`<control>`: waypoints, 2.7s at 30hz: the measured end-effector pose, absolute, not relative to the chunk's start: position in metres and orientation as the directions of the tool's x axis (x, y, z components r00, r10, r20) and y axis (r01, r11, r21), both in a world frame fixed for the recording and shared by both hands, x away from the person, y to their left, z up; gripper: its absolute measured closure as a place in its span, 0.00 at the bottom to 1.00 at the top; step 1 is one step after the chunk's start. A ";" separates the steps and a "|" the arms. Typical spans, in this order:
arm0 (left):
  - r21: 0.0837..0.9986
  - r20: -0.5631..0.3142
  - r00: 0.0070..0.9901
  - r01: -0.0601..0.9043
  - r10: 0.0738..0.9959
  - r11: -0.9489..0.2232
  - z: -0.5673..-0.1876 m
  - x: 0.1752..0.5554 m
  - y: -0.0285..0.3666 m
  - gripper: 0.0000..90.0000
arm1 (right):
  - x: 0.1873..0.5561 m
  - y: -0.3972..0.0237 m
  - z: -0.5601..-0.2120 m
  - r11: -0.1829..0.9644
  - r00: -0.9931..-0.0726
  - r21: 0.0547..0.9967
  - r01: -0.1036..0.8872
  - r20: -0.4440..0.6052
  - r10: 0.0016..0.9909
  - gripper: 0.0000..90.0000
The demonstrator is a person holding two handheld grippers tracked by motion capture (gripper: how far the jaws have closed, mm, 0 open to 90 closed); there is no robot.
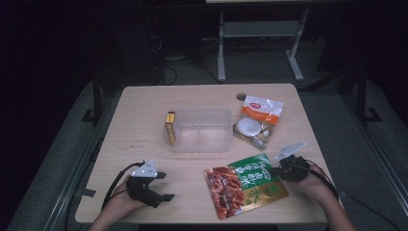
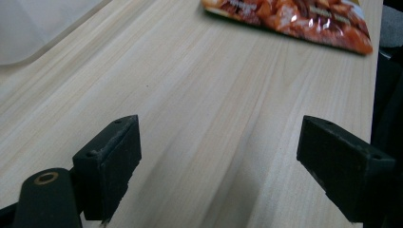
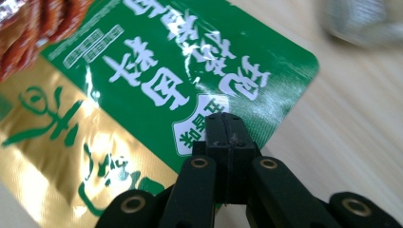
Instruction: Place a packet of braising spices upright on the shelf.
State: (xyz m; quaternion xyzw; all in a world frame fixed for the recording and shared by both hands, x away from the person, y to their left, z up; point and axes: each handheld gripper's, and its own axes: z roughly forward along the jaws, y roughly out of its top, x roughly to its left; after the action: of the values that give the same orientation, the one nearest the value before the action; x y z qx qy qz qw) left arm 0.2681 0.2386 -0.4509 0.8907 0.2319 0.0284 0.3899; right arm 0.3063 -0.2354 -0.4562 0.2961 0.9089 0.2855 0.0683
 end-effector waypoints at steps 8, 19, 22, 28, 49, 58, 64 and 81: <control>0.704 -0.126 0.893 0.388 0.432 -0.595 -0.450 0.268 0.238 0.16 | 0.301 -0.193 -0.455 0.732 -0.884 0.554 0.397 0.017 0.467 1.00; 0.716 -0.120 0.902 0.368 0.416 -0.593 -0.448 0.267 0.232 0.16 | 0.294 -0.162 -0.454 0.768 -0.926 0.563 0.306 -0.011 0.377 1.00; 0.728 -0.118 0.905 0.358 0.409 -0.584 -0.447 0.266 0.229 0.16 | 0.293 -0.171 -0.444 0.719 -0.909 0.612 0.329 -0.003 0.418 1.00; 0.735 -0.120 0.916 0.342 0.383 -0.586 -0.443 0.268 0.211 0.16 | 0.292 -0.191 -0.439 0.642 -0.857 0.659 0.393 0.009 0.516 0.82; 0.714 -0.114 0.939 0.305 0.325 -0.630 -0.455 0.299 0.133 0.15 | 0.266 -0.222 -0.446 0.530 -0.759 0.706 0.470 0.017 0.651 0.37; 0.679 -0.119 0.941 0.309 0.316 -0.666 -0.468 0.299 0.130 0.15 | 0.275 -0.229 -0.449 0.531 -0.764 0.725 0.439 -0.010 0.645 0.37; 0.680 -0.107 0.942 0.302 0.317 -0.669 -0.469 0.298 0.129 0.14 | 0.275 -0.230 -0.449 0.531 -0.765 0.725 0.438 -0.011 0.644 0.37; 0.681 -0.085 0.941 0.295 0.328 -0.671 -0.470 0.294 0.130 0.16 | 0.276 -0.230 -0.450 0.538 -0.767 0.720 0.438 -0.013 0.642 0.38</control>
State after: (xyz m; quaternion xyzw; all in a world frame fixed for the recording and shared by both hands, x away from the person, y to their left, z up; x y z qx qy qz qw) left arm 0.2940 0.1296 -0.4699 0.9137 0.1703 0.0222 0.3684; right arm 0.2756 -0.2298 -0.4499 0.3120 0.8657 0.3658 0.1393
